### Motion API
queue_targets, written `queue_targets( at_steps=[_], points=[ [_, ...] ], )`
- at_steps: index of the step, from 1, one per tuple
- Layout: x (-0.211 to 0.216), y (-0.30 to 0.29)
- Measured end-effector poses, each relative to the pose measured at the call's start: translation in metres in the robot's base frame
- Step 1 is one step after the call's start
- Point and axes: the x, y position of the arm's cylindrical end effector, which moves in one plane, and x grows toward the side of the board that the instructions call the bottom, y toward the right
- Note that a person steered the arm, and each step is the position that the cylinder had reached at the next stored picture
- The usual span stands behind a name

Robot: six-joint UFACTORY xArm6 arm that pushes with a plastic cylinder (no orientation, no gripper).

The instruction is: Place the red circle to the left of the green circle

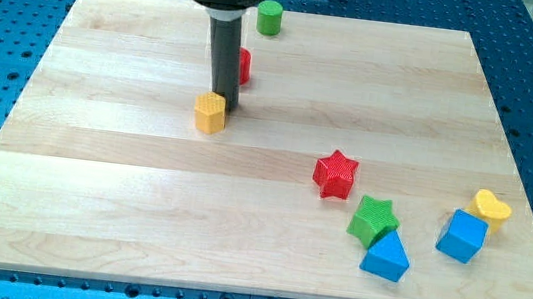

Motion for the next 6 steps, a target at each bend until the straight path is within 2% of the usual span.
queue_targets(
  at_steps=[1, 2, 3, 4, 5, 6],
  points=[
    [-0.030, 0.020],
    [-0.067, -0.015],
    [-0.056, -0.023],
    [-0.066, -0.023],
    [-0.103, -0.068],
    [-0.134, -0.052]
  ],
)
